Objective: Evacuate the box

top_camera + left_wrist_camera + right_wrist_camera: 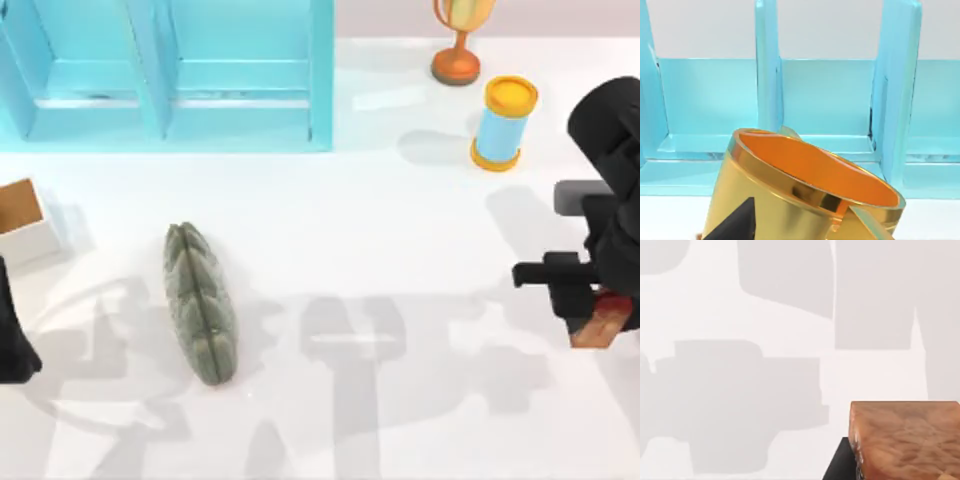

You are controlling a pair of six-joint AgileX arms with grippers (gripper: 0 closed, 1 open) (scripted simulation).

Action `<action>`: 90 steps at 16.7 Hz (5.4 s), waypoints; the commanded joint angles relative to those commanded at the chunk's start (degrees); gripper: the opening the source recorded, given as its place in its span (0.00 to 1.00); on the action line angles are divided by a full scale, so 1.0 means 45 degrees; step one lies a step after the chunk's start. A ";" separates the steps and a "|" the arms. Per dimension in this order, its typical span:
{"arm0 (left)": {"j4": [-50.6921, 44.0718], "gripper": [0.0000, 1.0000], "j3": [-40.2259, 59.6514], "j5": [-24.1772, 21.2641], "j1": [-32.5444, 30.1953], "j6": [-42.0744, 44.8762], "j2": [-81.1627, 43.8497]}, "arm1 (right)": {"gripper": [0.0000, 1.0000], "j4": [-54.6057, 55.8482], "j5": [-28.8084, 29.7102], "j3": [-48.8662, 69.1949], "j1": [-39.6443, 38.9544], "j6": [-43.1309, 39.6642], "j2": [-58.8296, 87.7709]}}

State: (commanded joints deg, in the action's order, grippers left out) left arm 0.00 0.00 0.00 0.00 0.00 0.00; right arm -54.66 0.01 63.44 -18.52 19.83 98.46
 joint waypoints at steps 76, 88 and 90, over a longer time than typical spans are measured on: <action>0.0000 1.00 0.0000 0.0000 0.0000 0.0000 0.0000 | 1.00 -0.4629 -0.0068 0.8504 0.9810 -0.9561 0.3943; 0.0000 1.00 0.0000 0.0000 0.0000 0.0000 0.0000 | 1.00 -0.1005 -0.0065 0.5353 0.9793 -0.9536 0.4415; 0.0000 1.00 0.0000 0.0000 0.0000 0.0000 0.0000 | 0.92 -0.1005 -0.0065 0.5353 0.9793 -0.9536 0.4415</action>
State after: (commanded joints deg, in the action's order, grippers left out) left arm 0.00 0.00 0.00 0.00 0.00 0.00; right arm -59.18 -0.29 87.53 25.55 -23.08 118.33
